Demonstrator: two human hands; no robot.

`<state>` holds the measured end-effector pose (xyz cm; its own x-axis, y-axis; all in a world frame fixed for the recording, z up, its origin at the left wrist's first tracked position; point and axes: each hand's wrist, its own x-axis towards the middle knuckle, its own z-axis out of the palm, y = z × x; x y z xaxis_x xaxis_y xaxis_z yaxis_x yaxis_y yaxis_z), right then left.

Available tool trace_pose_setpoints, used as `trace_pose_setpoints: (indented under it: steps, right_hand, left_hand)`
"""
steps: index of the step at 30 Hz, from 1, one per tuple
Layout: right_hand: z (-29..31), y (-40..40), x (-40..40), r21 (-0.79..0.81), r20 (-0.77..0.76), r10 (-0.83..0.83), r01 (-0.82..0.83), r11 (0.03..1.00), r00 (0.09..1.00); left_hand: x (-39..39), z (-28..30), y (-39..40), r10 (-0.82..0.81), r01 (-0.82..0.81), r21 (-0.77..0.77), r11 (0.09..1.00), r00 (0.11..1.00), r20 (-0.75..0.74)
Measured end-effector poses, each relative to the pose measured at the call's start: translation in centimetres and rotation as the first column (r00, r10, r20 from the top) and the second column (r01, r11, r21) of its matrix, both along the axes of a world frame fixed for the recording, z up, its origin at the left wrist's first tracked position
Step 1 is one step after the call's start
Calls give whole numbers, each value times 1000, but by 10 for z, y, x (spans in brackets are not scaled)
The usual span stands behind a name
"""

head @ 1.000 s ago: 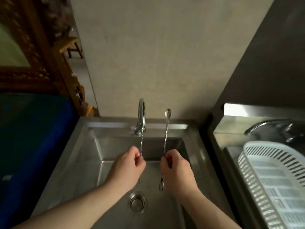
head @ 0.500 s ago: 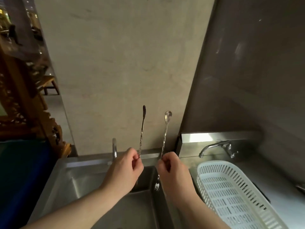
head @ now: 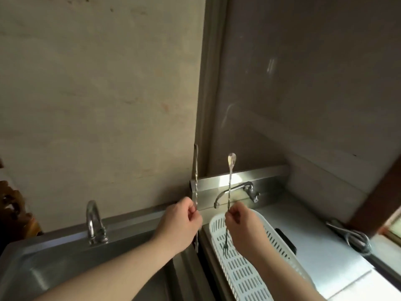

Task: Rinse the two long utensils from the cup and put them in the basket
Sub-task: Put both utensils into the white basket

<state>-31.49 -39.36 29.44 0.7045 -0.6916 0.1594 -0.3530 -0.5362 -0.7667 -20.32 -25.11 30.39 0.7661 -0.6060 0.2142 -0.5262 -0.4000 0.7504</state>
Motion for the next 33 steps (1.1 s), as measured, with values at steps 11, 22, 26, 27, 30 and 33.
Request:
trace_pose_setpoints:
  steps: [11, 22, 26, 27, 30, 33]
  right_hand:
    - [-134, -97, -45, 165, -452, -112, 206, 965, 885]
    - [-203, -144, -41, 50, -665, -148, 241, 969, 732]
    - [-218, -146, -44, 3, -680, -130, 181, 984, 721]
    - [-220, -146, -45, -2, -686, -113, 153, 988, 719]
    - [-221, -147, -46, -23, -697, -78, 87, 996, 712]
    - [-222, -148, -48, -38, -695, -64, 52, 998, 716]
  left_hand:
    - [-56, -117, -136, 40, 159, 329, 931, 851, -523]
    - [-76, -176, -204, 297, 84, 480, 873, 691, -660]
    - [-87, -193, -210, 375, 42, 511, 859, 628, -682]
    - [-90, -197, -211, 375, 48, 517, 855, 632, -679]
    - [-98, -206, -212, 382, 57, 528, 847, 627, -679]
    - [-101, -212, -212, 403, 44, 533, 845, 603, -689]
